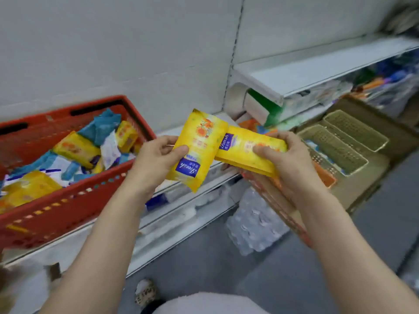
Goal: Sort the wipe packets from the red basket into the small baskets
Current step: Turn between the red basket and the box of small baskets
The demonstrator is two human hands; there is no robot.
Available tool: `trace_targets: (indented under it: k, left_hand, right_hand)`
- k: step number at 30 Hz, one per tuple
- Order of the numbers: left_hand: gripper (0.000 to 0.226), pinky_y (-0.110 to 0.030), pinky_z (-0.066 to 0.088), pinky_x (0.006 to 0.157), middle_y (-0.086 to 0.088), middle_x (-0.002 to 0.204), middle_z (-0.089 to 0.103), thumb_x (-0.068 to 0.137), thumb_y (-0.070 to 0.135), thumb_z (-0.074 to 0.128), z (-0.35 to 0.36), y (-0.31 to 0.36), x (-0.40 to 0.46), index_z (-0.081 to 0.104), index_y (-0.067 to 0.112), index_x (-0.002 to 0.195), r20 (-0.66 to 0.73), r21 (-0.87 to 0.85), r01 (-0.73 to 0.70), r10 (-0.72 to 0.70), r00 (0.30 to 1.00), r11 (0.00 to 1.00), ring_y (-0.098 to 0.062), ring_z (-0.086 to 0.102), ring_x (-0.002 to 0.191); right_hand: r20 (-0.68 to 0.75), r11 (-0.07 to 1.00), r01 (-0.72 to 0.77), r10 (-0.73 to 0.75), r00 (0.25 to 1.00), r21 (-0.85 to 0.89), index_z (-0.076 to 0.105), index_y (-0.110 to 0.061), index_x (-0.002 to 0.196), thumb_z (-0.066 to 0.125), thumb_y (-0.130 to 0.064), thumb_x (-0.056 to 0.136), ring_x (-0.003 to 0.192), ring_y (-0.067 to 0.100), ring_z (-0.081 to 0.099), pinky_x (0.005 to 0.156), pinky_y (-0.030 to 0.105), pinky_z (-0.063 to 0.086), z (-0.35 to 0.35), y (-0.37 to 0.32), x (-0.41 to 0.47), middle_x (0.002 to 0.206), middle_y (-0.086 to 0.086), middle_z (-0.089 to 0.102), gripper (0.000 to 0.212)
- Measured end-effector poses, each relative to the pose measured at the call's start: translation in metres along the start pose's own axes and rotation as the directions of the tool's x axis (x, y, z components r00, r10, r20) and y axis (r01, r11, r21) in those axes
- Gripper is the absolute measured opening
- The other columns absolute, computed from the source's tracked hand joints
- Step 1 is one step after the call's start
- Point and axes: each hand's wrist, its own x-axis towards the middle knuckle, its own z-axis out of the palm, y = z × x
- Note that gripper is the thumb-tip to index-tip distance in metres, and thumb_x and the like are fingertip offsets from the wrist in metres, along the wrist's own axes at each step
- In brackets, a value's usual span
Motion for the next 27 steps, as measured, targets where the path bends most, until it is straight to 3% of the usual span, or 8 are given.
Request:
trace_targets:
  k: [2,3,6,11,15,18,21,27]
  left_hand:
    - [0.013,-0.018,0.052,0.055,0.004,0.076,0.075,0.092,0.008,0.063,0.060,-0.005,-0.011,0.065,0.013,0.103,0.032,0.000,0.023,-0.023,0.999,1.000,-0.007,0.069,0.063]
    - [0.013,-0.018,0.052,0.053,0.004,0.076,0.075,0.092,0.008,0.063,0.088,-0.008,-0.017,0.065,0.013,0.103,0.051,-0.003,0.033,-0.033,0.998,0.999,-0.007,0.069,0.062]
    - [0.012,-0.018,0.050,0.051,0.004,0.078,0.075,0.092,0.010,0.063,0.165,-0.019,-0.033,0.066,0.016,0.101,0.099,-0.006,0.059,-0.058,0.993,0.998,-0.007,0.068,0.061]
    - [0.014,-0.020,0.053,0.051,0.001,0.086,0.075,0.093,0.010,0.062,0.250,-0.034,-0.040,0.065,0.014,0.106,0.126,0.037,0.134,-0.137,0.982,0.990,-0.005,0.069,0.063]
    - [0.016,-0.017,0.050,0.049,-0.002,0.085,0.070,0.095,0.007,0.058,0.287,-0.042,-0.010,0.061,0.010,0.110,0.067,0.091,0.148,-0.154,0.986,0.985,-0.002,0.066,0.058]
    - [0.017,-0.027,0.054,0.065,0.000,0.087,0.068,0.095,0.007,0.058,0.313,-0.050,0.029,0.061,0.011,0.111,0.012,0.113,0.158,-0.160,0.987,0.981,-0.009,0.066,0.068]
    - [0.018,-0.038,0.054,0.077,-0.007,0.095,0.068,0.093,0.009,0.061,0.339,-0.061,0.075,0.061,0.012,0.111,-0.003,0.131,0.183,-0.184,0.983,0.974,-0.020,0.065,0.079]
    - [0.015,-0.033,0.054,0.071,-0.003,0.096,0.067,0.094,0.015,0.063,0.372,-0.072,0.138,0.060,0.017,0.108,-0.094,0.144,0.297,-0.285,0.954,0.944,-0.016,0.066,0.080]
  right_hand:
    - [-0.054,0.999,-0.033,0.034,0.998,0.013,0.056,-0.014,0.102,0.081,-0.004,0.076,0.053,0.008,0.065,0.042,0.028,0.053,-0.060,0.008,-0.011,0.087,0.006,0.062,0.037]
    - [-0.086,0.999,-0.039,0.038,0.996,-0.007,0.056,-0.016,0.099,0.084,-0.008,0.074,0.053,0.007,0.063,0.043,0.024,0.049,-0.088,0.014,-0.014,0.087,0.006,0.063,0.038]
    - [-0.179,0.992,-0.065,0.046,0.983,-0.106,0.056,-0.023,0.087,0.092,-0.022,0.060,0.071,0.018,0.063,0.059,0.036,0.052,-0.166,0.037,-0.020,0.094,0.007,0.065,0.045]
    - [-0.208,0.983,-0.140,0.113,0.972,-0.117,0.055,-0.021,0.095,0.088,-0.013,0.068,0.073,0.020,0.062,0.068,0.042,0.055,-0.251,0.066,-0.011,0.093,0.006,0.065,0.044]
    - [-0.214,0.974,-0.183,0.152,0.965,-0.134,0.059,-0.023,0.101,0.087,-0.011,0.068,0.083,0.021,0.066,0.073,0.041,0.057,-0.282,0.084,0.027,0.108,0.010,0.065,0.045]
    - [-0.199,0.967,-0.206,0.174,0.964,-0.151,0.062,-0.021,0.107,0.086,-0.008,0.070,0.081,0.018,0.066,0.069,0.035,0.057,-0.300,0.089,0.070,0.104,0.006,0.065,0.046]
    - [-0.202,0.953,-0.214,0.172,0.964,-0.213,0.062,-0.025,0.099,0.086,-0.008,0.070,0.083,0.020,0.065,0.073,0.039,0.058,-0.318,0.089,0.124,0.100,0.004,0.063,0.041]
    - [-0.120,0.865,-0.232,0.200,0.972,-0.444,0.065,-0.029,0.093,0.088,-0.019,0.066,0.094,0.022,0.065,0.082,0.049,0.057,-0.336,0.107,0.235,0.099,-0.003,0.063,0.037]
